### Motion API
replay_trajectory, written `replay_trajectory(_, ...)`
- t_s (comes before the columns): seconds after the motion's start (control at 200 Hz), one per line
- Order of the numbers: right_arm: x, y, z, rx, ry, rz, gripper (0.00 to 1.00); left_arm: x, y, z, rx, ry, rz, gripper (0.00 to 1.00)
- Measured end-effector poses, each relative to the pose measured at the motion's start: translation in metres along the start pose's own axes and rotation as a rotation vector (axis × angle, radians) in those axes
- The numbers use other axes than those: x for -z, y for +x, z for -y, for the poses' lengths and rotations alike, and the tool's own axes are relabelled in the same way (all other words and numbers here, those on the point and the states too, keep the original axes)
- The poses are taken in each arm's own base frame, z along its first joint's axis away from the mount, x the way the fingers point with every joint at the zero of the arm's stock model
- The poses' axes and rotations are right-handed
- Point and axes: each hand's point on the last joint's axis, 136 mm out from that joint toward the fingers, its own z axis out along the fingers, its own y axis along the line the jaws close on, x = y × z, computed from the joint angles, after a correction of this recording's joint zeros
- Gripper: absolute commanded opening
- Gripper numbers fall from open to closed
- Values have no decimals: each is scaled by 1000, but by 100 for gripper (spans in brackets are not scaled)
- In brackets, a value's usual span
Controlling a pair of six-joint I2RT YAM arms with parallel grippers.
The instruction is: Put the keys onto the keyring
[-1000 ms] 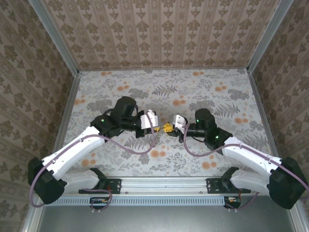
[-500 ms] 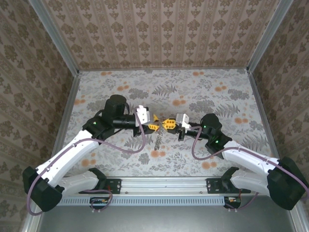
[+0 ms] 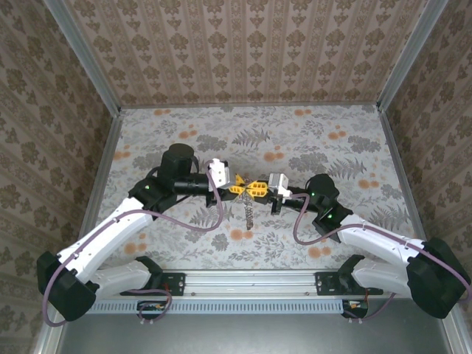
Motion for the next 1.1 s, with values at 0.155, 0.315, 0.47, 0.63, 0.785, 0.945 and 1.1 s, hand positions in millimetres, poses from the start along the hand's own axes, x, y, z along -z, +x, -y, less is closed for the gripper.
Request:
replay_trajectory(0.155, 0, 0, 0, -8, 0, -1, 0, -1, 6, 1, 11, 1, -9, 15)
replay_trajectory(0.315, -1, 1, 0, -8, 4, -3, 0, -1, 9, 0, 21, -3, -14, 0)
replay_trajectory(0.47, -3, 9, -3, 13, -5, -51, 6, 0, 16, -1, 22, -10, -42, 0)
replay_trajectory(0.63, -5, 25, -4, 53, -14, -187, 22, -2, 30, 2, -11, -34, -135, 0)
replay_trajectory(0.785, 0, 47, -4, 74, -22, -326, 26, -4, 39, 2, -80, -71, -251, 0)
replay_trajectory(0.945, 6, 63, -8, 70, -38, -404, 26, -7, 47, -1, -128, -86, -334, 0)
replay_trajectory(1.1, 6, 64, -9, 70, -46, -412, 26, -10, 59, 0, -147, -78, -390, 0)
